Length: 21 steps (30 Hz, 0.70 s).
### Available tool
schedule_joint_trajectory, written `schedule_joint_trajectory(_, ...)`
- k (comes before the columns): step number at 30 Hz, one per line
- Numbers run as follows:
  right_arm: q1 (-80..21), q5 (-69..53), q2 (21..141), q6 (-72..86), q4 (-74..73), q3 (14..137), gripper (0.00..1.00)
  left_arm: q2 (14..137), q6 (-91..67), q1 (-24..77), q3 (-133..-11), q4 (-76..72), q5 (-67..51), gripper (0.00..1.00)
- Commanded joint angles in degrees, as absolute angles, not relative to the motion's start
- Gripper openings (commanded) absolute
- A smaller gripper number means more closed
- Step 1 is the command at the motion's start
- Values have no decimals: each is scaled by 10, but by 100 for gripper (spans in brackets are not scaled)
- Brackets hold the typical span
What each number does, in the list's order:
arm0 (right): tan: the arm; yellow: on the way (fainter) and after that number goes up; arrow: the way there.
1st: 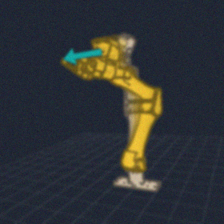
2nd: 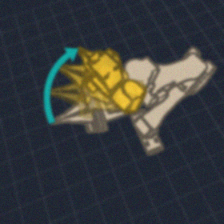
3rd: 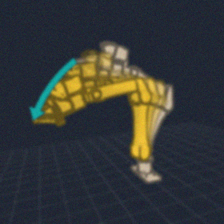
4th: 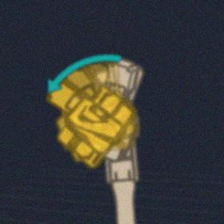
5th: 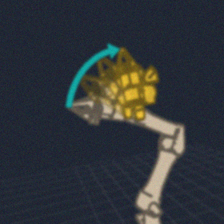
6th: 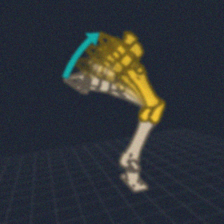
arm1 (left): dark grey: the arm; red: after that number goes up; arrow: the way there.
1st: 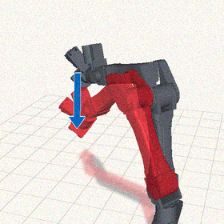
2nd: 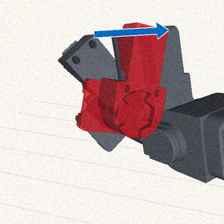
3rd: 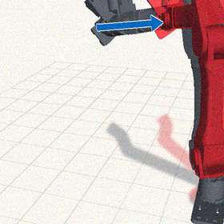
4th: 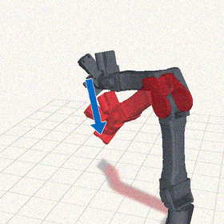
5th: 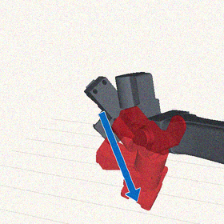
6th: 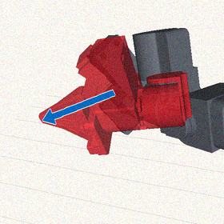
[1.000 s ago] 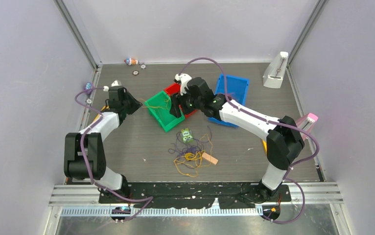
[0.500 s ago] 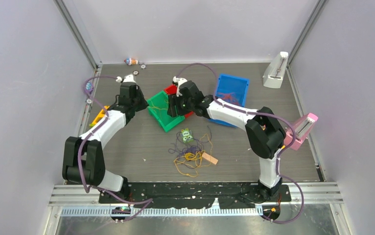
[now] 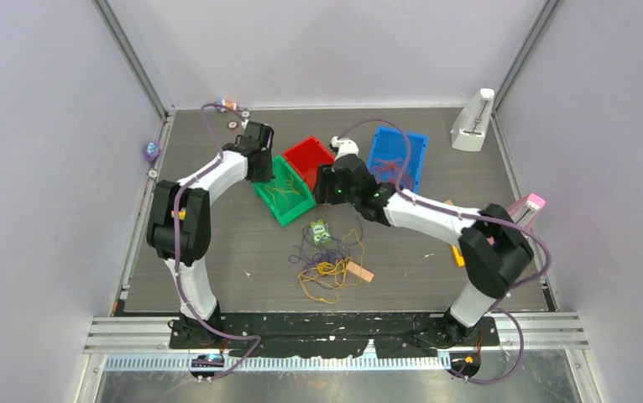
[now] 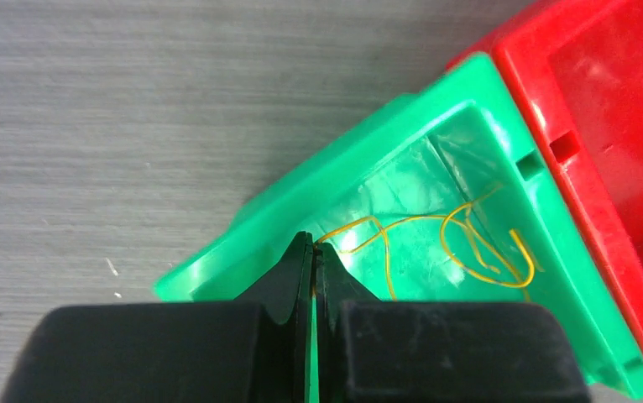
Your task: Untangle the cables
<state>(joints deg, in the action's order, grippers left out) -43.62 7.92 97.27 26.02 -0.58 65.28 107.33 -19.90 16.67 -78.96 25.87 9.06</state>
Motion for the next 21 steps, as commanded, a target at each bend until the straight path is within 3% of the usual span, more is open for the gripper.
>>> schedule_joint_trajectory(1,-425,151,885,270,62,604,59,1076,-178,168,-814,333,84,2)
schedule_joint_trajectory(7,-406,148,819,261,46,557,62,1024,-174,169,-803,315,95,37)
schedule_joint_trajectory(16,-395,151,718,240,14,483,71,950,-186,169,-792,324,94,55)
schedule_joint_trajectory(21,-393,136,658,226,4,438,77,843,-217,170,-687,249,109,91)
